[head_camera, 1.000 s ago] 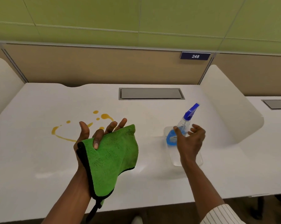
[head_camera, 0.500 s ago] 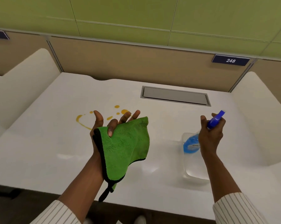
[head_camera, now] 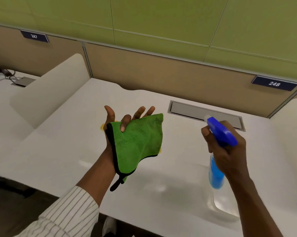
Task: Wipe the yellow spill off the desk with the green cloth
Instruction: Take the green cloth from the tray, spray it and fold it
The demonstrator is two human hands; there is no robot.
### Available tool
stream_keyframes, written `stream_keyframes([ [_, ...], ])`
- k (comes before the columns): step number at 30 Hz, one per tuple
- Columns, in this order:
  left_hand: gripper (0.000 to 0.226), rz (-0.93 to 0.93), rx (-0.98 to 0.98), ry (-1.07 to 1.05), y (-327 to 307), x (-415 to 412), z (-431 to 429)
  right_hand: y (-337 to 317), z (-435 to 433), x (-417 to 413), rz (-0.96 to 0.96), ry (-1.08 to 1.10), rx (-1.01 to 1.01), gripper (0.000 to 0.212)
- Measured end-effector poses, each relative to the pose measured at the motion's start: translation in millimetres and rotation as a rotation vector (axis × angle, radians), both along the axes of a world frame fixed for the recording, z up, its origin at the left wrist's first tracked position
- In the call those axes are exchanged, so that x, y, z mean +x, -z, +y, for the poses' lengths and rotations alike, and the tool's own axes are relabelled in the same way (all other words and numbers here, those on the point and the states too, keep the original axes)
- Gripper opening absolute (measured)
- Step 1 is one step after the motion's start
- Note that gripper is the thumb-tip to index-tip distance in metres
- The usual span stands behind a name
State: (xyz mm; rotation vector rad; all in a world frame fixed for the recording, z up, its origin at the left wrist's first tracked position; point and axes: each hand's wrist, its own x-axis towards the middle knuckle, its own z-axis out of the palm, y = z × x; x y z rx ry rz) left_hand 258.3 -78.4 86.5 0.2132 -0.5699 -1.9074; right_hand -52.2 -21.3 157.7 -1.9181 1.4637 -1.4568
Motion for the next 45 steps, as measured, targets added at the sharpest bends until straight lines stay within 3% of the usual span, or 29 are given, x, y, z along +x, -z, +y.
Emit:
stream_keyframes([
  [5,0.09,0.153,-0.004,0.056,-13,16,-7,-2,6,74,-0.141,-0.251,0.251,0.036],
  [9,0.084,0.116,-0.029,0.073,-8,30,-22,7,3,114,-0.051,-0.309,0.346,0.043],
  [12,0.082,0.111,-0.02,0.073,-5,39,-31,6,-5,134,0.002,-0.29,0.384,0.052],
  [16,0.09,0.118,0.061,0.042,-6,44,-39,5,-16,147,0.023,-0.254,0.385,0.047],
  [22,0.091,0.112,0.081,0.046,-4,45,-42,9,-27,139,0.039,-0.134,0.399,0.065],
  [26,0.093,0.121,0.097,0.051,-9,42,-41,12,-24,135,0.028,-0.104,0.436,0.053],
  [32,0.059,0.117,0.126,0.11,-19,34,-29,12,-6,151,0.008,-0.188,0.469,0.059],
  [35,0.053,0.061,0.003,0.164,-29,35,-26,14,-2,159,0.02,-0.22,0.474,0.062],
  [40,0.064,0.131,0.102,0.156,-15,38,-26,16,-7,152,-0.004,-0.132,0.459,0.062],
  [45,0.086,0.122,0.082,0.148,-9,38,-34,20,-14,137,-0.038,-0.064,0.476,0.069],
])
